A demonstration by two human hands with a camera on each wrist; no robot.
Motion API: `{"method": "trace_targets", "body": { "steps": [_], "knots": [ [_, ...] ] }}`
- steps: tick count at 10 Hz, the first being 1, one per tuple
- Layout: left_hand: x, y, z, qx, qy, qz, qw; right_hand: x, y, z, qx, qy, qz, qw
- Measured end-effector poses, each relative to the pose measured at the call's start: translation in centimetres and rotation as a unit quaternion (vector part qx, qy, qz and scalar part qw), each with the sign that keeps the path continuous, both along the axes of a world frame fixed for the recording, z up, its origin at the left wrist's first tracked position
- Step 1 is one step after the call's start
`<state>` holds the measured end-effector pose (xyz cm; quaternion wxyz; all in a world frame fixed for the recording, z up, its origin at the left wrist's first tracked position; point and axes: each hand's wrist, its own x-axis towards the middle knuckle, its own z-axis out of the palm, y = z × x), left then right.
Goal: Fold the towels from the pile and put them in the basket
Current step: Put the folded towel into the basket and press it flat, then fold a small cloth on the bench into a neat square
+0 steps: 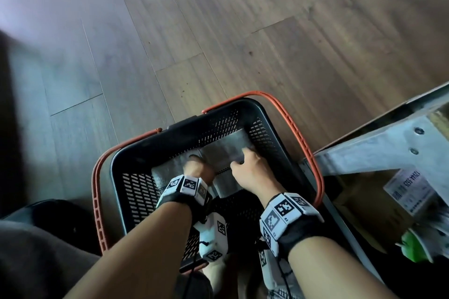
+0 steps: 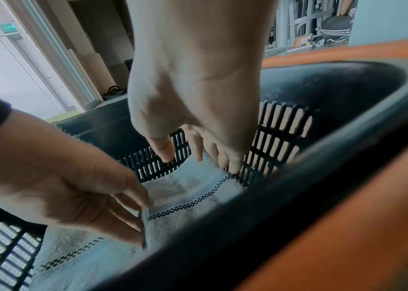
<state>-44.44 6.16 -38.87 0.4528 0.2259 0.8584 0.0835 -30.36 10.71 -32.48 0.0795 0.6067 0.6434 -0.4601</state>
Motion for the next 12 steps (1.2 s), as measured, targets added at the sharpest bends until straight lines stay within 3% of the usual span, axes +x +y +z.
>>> {"method": "trace_targets", "body": {
  "steps": [2, 4, 5, 8, 9, 11, 12],
  "knots": [
    [1.2, 0.7, 4.9, 0.04, 0.046, -0.019, 0.998, 0.5, -0.6, 3.2, 0.034, 0.014, 0.003, 0.999],
    [3.6, 1.6, 12.7, 0.112, 0.011, -0.038, 0.993, 2.9, -1.6, 10.3, 0.129, 0.048, -0.025, 0.99],
    [6.0, 0.4, 17.9, 0.171, -0.026, -0.067, 0.983, 5.4, -3.2, 15.9, 0.21, 0.065, -0.05, 0.974],
    [9.8, -2.5, 28.4, 0.201, -0.045, -0.16, 0.965, 9.6, -7.1, 26.0, 0.274, 0.096, -0.089, 0.953],
    [11.8, -3.2, 31.7, 0.229, -0.055, -0.224, 0.946, 11.6, -8.9, 29.0, 0.302, 0.084, -0.101, 0.944],
    [16.4, -5.3, 35.6, 0.234, -0.029, -0.324, 0.916, 15.8, -12.1, 31.8, 0.341, 0.057, -0.159, 0.925],
    [18.5, -5.5, 36.3, 0.243, -0.055, -0.333, 0.909, 17.6, -13.4, 32.4, 0.352, 0.036, -0.192, 0.915]
  ]
}}
